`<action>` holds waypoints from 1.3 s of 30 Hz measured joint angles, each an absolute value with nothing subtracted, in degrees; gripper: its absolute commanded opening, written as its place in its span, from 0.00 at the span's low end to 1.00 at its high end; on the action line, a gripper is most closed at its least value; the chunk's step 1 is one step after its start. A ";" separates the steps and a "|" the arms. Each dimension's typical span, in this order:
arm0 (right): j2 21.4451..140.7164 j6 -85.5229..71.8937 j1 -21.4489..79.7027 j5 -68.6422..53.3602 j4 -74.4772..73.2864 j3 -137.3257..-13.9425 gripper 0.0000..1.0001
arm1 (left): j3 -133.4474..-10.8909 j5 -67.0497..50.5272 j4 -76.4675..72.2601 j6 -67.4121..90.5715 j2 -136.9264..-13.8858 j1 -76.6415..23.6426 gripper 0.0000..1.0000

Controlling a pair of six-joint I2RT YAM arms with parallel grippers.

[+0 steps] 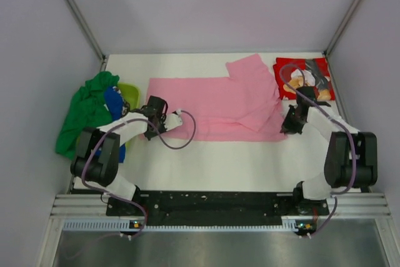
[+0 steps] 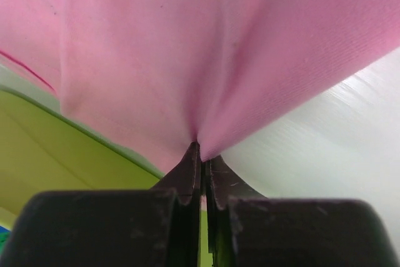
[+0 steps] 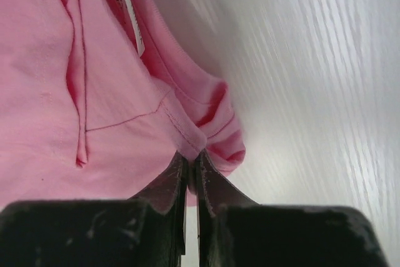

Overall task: Fold and stack the t-shirts
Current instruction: Fold the flattened tshirt in 1/3 of the way

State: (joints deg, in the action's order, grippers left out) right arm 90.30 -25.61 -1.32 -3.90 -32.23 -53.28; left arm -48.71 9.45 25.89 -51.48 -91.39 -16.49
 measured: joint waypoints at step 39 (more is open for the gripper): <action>61.28 -40.27 -1.54 -11.73 -32.45 -27.70 0.00 | -92.25 -24.56 38.39 -39.72 -112.05 -56.86 0.38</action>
State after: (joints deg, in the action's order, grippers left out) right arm 61.28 -40.27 -1.54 -11.73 -32.45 -27.70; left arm -92.25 -24.56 38.39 -39.72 -112.05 -56.86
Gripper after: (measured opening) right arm 0.003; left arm 0.374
